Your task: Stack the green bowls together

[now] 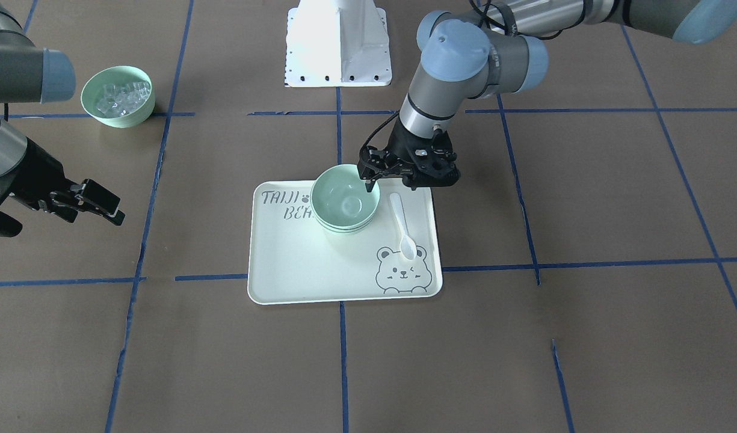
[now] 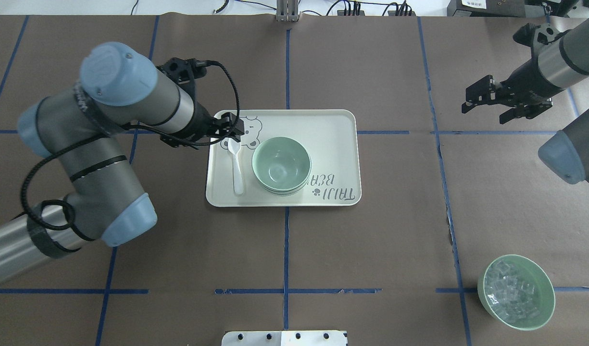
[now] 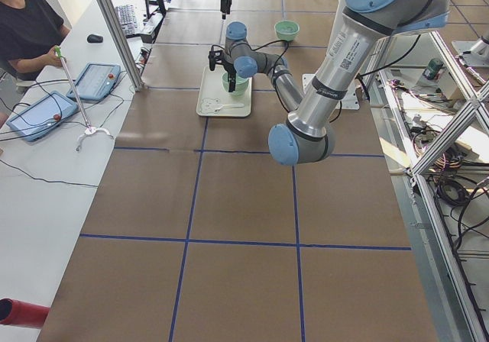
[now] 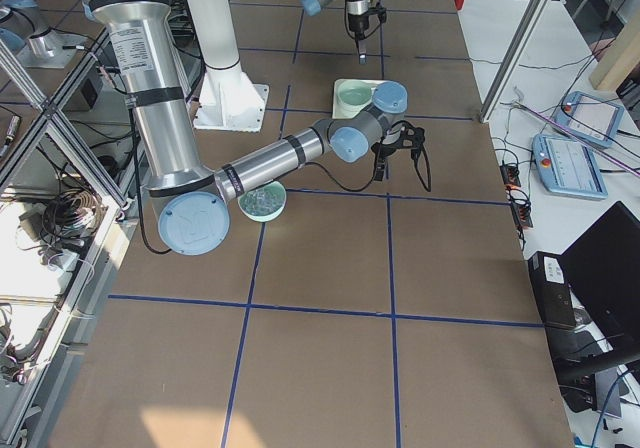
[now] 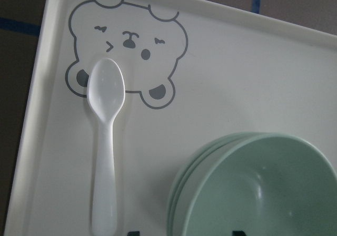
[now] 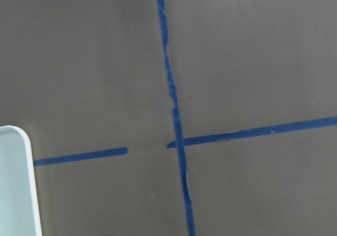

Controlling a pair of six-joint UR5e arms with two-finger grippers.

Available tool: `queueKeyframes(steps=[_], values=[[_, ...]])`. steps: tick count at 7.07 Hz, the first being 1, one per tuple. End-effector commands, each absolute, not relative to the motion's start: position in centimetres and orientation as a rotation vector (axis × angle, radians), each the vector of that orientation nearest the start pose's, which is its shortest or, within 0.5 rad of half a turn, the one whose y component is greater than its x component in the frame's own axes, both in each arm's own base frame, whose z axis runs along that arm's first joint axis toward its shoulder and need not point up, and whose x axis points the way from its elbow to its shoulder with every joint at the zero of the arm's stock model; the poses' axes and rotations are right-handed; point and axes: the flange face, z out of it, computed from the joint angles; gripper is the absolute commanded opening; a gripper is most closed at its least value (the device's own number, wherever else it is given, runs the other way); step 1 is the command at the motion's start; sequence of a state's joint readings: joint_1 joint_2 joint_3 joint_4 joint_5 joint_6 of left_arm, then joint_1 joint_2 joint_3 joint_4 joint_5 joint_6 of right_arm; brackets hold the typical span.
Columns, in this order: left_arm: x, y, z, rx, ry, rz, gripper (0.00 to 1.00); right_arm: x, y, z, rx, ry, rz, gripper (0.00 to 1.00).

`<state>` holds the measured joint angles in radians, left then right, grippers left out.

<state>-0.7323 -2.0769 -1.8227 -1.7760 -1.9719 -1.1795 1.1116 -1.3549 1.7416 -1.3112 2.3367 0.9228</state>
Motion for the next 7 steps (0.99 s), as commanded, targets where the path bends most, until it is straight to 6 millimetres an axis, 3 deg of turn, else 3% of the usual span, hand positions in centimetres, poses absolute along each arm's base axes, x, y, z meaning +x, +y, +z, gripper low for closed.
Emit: queueKeyframes(steps=[1,2,3,4,5,6,7], values=[[27.7,-51.2,33.2,0.344,0.842,0.034,1.0,-13.0,-56.3,49.8,0.05,-0.897,0.083,1.0],[20.3,-52.2,38.8,0.358,0.781,0.141,1.0,-9.1,-57.6,53.0,0.062,-0.853,0.023,1.0],[13.1,-52.9,42.9,0.397,0.722,0.215,1.0,-5.9,-58.1,55.4,0.067,-0.821,-0.037,1.0],[6.7,-53.8,47.0,0.405,0.68,0.268,1.0,-3.0,-58.3,57.7,0.073,-0.794,-0.09,1.0],[1.1,-54.8,51.5,0.396,0.654,0.307,1.0,-0.8,-58.3,58.8,0.07,-0.789,-0.105,1.0],[-3.0,-55.0,56.1,0.342,0.653,0.312,1.0,1.5,-58.0,59.1,0.06,-0.791,-0.097,1.0],[-4.6,-54.8,57.9,0.279,0.682,0.296,1.0,2.4,-58.3,58.7,0.049,-0.788,-0.121,1.0]])
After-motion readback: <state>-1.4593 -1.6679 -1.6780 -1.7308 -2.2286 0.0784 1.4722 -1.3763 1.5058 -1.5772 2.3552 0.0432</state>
